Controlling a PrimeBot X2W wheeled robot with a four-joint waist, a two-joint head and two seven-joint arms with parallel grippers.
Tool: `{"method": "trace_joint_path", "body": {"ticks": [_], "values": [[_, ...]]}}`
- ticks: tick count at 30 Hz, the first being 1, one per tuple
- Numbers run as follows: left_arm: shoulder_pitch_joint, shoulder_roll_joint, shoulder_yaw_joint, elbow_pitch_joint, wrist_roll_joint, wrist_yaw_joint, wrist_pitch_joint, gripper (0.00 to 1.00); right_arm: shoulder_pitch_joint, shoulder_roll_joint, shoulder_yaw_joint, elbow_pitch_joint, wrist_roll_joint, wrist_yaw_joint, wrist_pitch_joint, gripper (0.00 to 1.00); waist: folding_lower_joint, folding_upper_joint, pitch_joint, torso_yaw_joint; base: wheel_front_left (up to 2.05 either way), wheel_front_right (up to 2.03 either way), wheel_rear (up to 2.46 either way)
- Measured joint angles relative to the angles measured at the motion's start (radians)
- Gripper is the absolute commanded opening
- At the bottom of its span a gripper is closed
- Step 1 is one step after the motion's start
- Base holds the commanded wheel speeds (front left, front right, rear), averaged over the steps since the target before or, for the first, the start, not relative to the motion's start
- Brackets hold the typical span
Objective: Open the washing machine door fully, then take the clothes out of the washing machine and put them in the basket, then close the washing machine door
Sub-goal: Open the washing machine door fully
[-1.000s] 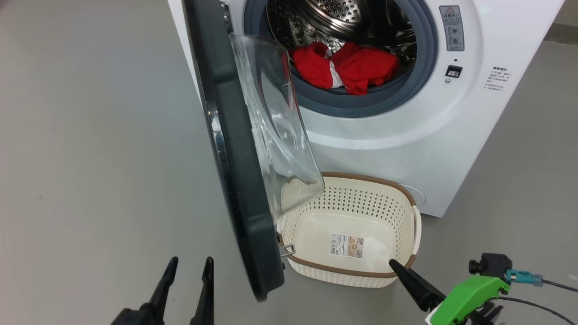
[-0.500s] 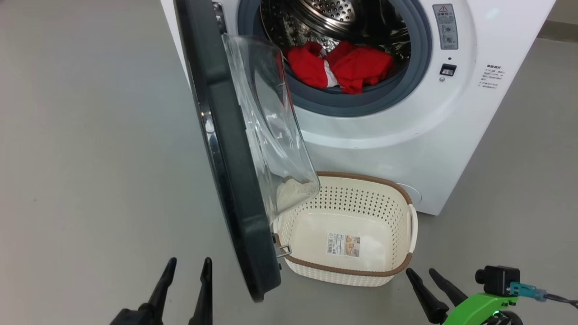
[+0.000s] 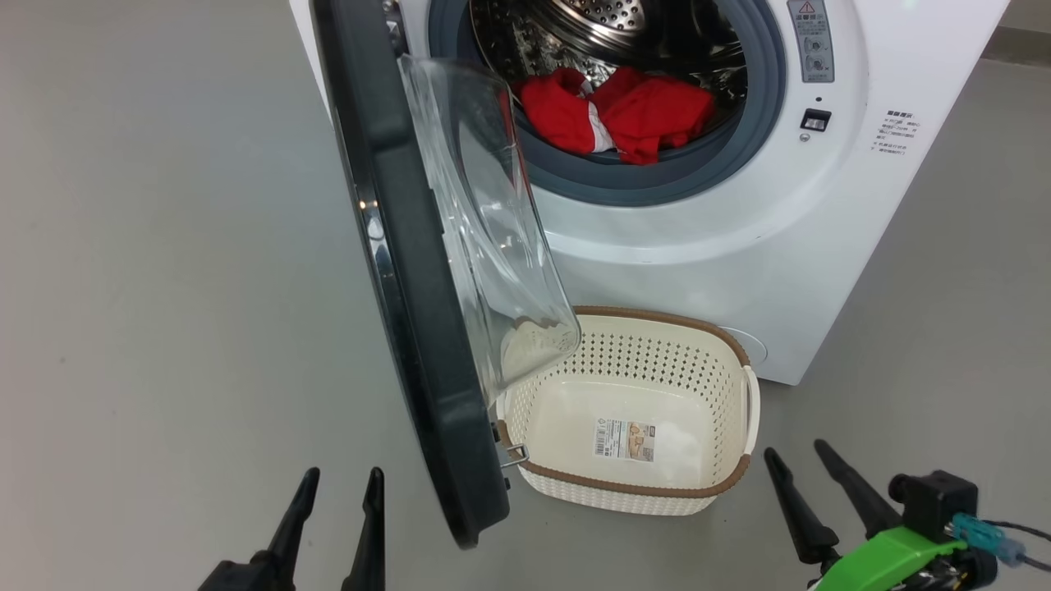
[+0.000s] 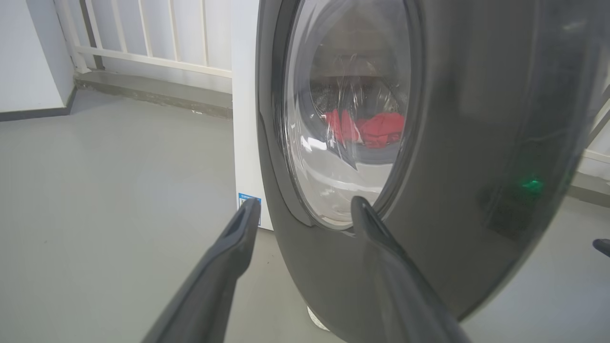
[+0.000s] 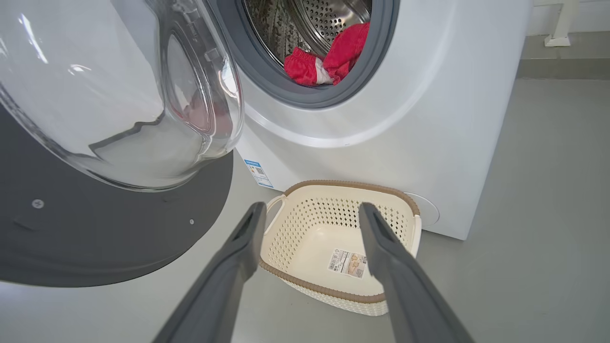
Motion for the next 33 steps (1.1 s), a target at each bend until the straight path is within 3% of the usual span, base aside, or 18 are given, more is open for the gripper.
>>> {"method": "trace_joint_path", "body": {"ticks": [6,13,32,33], "values": [[0.0,0.0,0.001,-0.001,0.0,0.0,0.0,1.0,0.071,0.063,-0.136,-0.102,-0.149,0.0,0.0,1.0,0.0,0.0,0.001,0.001,0.0,0.0,0.0],[0.0,0.0,0.002,-0.006,0.0,0.0,0.0,1.0,0.138,0.122,-0.234,-0.193,-0.237,0.0,-0.002,1.0,0.0,0.0,0.0,0.001,0.0,0.0,0.0],[0.0,0.0,0.001,-0.012,0.006,-0.007,0.0,1.0,0.176,0.147,-0.267,-0.205,-0.277,0.0,-0.002,1.0,0.0,0.0,-0.008,0.0,0.0,0.0,0.0],[0.0,0.0,0.001,-0.014,0.007,-0.007,0.0,0.55,0.176,0.147,-0.267,-0.205,-0.277,0.0,-0.002,1.0,0.0,0.0,-0.008,0.0,0.0,0.0,0.0]]}}
